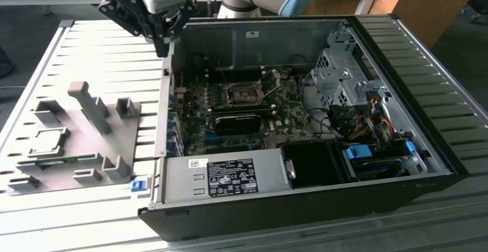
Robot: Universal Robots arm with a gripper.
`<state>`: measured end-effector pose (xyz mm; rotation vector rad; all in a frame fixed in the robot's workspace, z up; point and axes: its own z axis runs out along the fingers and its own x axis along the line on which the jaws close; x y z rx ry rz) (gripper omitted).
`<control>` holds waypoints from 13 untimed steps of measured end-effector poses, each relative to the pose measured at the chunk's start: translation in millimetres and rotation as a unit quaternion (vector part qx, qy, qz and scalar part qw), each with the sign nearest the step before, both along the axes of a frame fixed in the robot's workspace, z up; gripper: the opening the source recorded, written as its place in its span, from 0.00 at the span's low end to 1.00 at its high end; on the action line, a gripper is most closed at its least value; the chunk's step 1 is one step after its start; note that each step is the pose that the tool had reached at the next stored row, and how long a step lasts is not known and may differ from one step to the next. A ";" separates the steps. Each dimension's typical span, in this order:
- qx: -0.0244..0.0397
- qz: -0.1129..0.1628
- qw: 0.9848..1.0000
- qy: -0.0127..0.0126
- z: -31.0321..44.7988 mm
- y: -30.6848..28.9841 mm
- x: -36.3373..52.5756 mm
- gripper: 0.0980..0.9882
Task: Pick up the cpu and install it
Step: 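Reach for the cpu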
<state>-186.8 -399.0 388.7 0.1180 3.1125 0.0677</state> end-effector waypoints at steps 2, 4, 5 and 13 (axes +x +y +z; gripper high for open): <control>0.000 0.000 1.000 0.000 -0.1 0.0 -1.0 0.01; 0.000 0.000 1.000 0.000 -0.2 0.0 -3.1 0.01; 0.000 0.000 1.000 0.000 -0.3 0.0 -4.0 0.01; 0.000 0.000 1.000 0.000 -0.9 0.0 -9.4 0.01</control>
